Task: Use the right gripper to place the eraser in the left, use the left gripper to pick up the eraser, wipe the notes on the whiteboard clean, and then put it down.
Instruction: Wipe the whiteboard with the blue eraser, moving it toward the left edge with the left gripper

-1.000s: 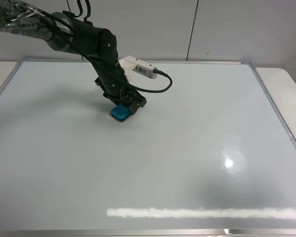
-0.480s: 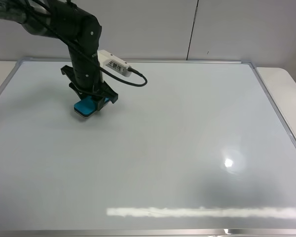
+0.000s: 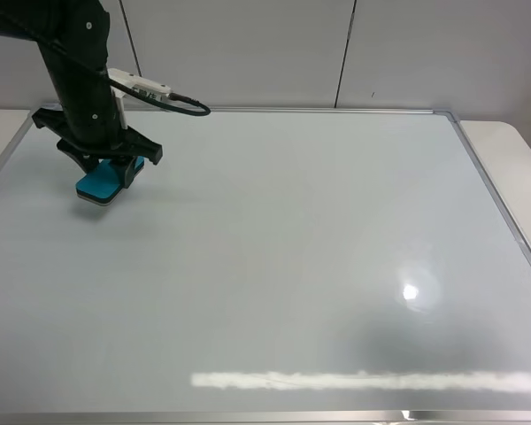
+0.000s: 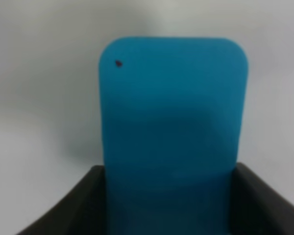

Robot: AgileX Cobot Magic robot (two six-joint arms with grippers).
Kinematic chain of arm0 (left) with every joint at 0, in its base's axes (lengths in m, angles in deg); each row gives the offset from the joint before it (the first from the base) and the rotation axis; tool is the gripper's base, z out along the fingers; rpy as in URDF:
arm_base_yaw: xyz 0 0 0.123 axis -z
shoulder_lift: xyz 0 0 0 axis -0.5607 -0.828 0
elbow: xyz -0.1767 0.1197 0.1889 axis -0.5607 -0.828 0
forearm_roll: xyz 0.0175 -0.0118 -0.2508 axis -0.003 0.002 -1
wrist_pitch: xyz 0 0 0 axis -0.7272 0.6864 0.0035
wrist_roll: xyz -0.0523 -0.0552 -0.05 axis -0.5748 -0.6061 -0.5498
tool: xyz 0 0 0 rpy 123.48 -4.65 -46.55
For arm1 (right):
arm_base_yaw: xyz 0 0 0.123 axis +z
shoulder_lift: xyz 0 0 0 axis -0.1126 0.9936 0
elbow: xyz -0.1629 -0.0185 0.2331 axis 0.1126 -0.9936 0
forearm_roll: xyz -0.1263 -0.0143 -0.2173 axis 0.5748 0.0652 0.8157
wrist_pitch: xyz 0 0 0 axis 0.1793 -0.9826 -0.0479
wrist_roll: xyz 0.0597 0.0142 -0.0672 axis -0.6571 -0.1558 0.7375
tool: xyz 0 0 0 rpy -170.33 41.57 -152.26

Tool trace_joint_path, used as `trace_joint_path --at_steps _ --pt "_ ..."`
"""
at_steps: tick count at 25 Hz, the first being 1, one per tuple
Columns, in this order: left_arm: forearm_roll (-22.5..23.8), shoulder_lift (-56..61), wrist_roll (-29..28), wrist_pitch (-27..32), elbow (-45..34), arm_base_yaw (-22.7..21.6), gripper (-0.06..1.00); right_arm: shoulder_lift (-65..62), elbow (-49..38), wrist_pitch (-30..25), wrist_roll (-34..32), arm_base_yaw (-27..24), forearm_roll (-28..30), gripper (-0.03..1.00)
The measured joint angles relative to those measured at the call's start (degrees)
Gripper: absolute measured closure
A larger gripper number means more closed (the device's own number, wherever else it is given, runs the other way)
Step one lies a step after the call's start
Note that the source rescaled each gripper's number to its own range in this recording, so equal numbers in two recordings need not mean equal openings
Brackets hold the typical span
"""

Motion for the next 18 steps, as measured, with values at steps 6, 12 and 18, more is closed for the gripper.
trace_joint_path --at_steps 6,12,18 --pt "-3.09 4.49 -2.05 -8.33 -11.68 -3.82 0.94 0.0 0.0 0.0 0.0 0.0 0.0 -0.03" --pt "-3.95 7.47 -2.38 -13.22 -19.75 -7.65 0.94 0.0 0.0 0.0 0.0 0.0 0.0 -0.03" --pt "-3.97 11.11 -3.23 -19.24 -25.28 -9.15 0.94 0.0 0.0 0.0 0.0 0.0 0.0 -0.03"
